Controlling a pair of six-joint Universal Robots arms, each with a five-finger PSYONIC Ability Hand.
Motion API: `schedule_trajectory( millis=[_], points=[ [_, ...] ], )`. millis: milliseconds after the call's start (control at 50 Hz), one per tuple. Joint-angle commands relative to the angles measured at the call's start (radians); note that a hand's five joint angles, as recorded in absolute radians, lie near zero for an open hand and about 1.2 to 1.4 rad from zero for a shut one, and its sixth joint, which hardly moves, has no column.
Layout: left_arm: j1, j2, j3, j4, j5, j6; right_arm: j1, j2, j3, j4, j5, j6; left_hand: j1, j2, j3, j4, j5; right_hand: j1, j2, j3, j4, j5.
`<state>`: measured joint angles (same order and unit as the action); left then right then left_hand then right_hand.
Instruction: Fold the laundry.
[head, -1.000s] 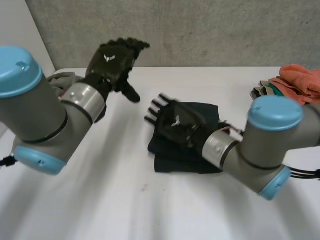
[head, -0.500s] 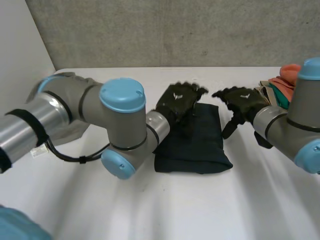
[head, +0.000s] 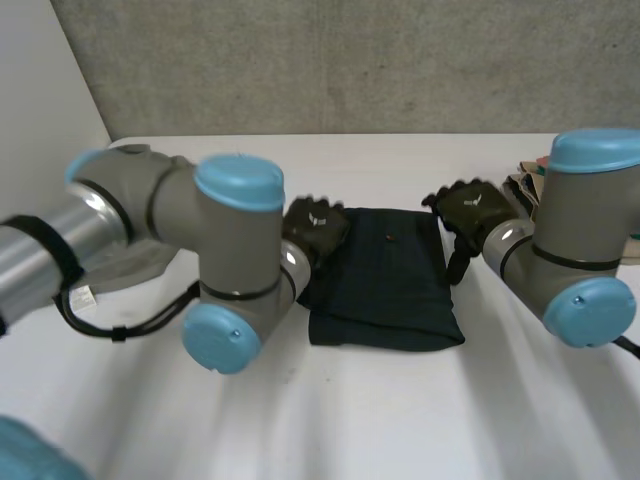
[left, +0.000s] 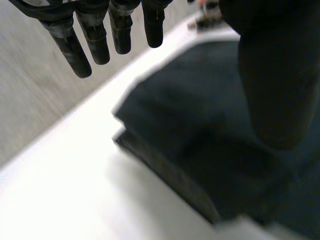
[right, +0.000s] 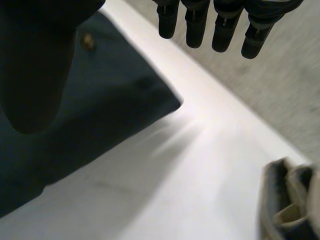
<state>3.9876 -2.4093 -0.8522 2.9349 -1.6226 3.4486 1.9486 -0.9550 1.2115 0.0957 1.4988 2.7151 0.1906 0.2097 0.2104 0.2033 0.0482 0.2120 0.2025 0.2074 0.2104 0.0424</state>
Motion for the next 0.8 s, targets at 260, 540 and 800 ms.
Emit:
schedule_trajectory(
  millis=[260, 540, 800],
  points=[
    [0.071, 0.237, 0.002, 0.017, 0.568, -0.235, 0.142, -0.248, 0.632, -0.454, 0.009, -0.035, -0.001, -0.020, -0.020, -0.013, -0.033, -0.038, -0.028, -0.033, -0.036, -0.042],
    [0.061, 0.246, -0.030, 0.021, 0.616, -0.264, 0.171, -0.018, 0.573, -0.764, 0.035, -0.038, -0.012, -0.031, -0.032, -0.025, -0.044, -0.038, -0.028, -0.033, -0.036, -0.042],
    [0.059, 0.272, -0.042, 0.023, 0.616, -0.266, 0.159, 0.110, 0.336, -0.766, 0.060, -0.029, -0.012, -0.031, -0.032, -0.025, -0.044, 1.184, 1.194, 1.189, 1.186, 1.179]
  ],
)
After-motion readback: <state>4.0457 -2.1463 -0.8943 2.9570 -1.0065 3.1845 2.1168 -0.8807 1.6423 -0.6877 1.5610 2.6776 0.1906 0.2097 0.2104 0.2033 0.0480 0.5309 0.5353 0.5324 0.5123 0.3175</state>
